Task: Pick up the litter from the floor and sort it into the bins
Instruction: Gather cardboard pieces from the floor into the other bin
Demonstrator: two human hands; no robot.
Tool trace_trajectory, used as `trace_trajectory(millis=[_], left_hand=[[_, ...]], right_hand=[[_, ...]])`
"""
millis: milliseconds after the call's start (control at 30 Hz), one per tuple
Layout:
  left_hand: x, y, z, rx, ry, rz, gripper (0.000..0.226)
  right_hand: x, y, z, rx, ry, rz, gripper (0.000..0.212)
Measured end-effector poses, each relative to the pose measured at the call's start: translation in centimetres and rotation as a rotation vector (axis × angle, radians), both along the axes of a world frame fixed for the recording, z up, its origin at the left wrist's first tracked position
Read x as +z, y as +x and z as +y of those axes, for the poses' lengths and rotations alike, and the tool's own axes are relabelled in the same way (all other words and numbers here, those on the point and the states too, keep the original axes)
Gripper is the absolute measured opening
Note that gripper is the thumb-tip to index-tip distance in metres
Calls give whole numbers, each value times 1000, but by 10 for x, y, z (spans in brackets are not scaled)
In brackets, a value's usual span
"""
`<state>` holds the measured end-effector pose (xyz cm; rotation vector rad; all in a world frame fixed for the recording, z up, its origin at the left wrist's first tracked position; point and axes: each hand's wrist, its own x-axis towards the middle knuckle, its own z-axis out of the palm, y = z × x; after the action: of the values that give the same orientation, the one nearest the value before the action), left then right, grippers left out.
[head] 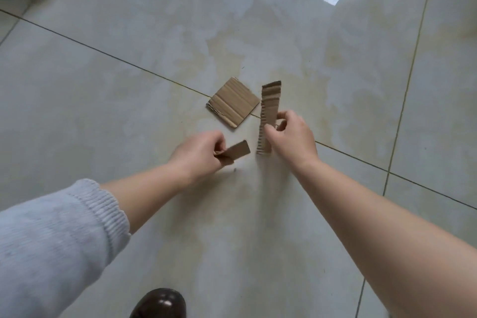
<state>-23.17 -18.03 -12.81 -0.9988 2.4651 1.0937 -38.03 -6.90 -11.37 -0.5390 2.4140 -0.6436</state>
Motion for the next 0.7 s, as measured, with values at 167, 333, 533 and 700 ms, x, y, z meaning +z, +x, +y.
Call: trace_trajectory(millis=[167,333,533,700], left_hand=[[2,30,-58,421,3,100,28],[-1,41,-79,630,24,163,26],[2,28,-77,651,35,193,27],[8,19,-67,659,64,225,22]], right_hand=[[-5,-11,-57,112,-8,-18,16],[-14,-7,-80,316,76,149,22],[-13,-4,-88,344,166,111,29],[-7,4,-68,124,5,-96,39]])
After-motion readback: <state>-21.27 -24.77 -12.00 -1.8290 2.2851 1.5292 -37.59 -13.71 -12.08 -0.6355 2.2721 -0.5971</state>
